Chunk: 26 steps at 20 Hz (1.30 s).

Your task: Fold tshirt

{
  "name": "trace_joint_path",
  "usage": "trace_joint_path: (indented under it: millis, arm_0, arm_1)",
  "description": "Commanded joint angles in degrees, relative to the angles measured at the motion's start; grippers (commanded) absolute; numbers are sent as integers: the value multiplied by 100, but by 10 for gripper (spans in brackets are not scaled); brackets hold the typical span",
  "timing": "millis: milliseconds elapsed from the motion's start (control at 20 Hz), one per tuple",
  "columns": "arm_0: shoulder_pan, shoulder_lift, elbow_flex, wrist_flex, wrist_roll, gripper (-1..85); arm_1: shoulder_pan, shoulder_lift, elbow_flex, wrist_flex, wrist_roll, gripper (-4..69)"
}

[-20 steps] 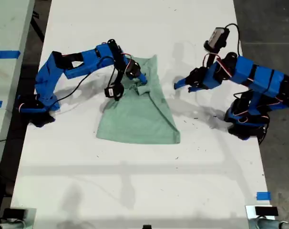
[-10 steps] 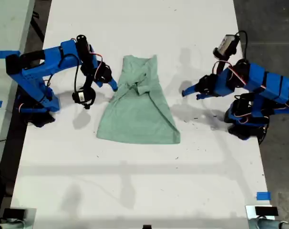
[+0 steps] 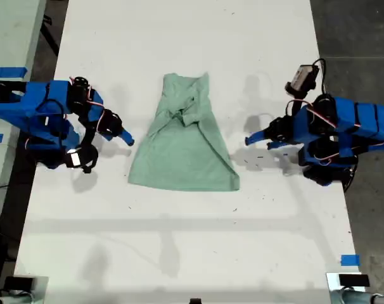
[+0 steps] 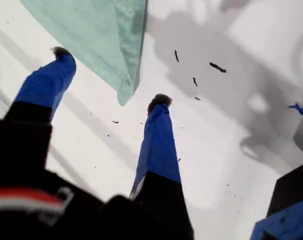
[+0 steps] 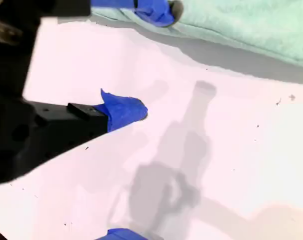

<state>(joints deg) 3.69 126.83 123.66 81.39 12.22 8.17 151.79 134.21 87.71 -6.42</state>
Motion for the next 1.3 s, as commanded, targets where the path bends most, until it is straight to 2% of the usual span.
trace_joint_path:
  millis: [0,200,550,750,850,1000,1250]
  arm_0:
    - [299,562,272,123,-264,232]
    - [475,800,527,44,-378,232]
    - [475,606,519,-325,-334,227]
    - [527,606,519,-308,-369,224]
    - [554,606,519,-308,-378,221]
    - [563,606,527,-299,-404,221]
    - [571,606,527,-325,-404,216]
  arm_1:
    - [-352,141,-18,123,272,295]
    - [-615,-114,-97,9,334,295]
    - [-993,-3243,-1037,-1582,88,301]
    - [-993,-4482,-1187,-2487,-53,275]
    - [-984,-4878,-940,-2900,26,240]
    - [-984,-5045,-475,-3647,18,132]
    - [-1028,-5572,-466,-4025,70,29]
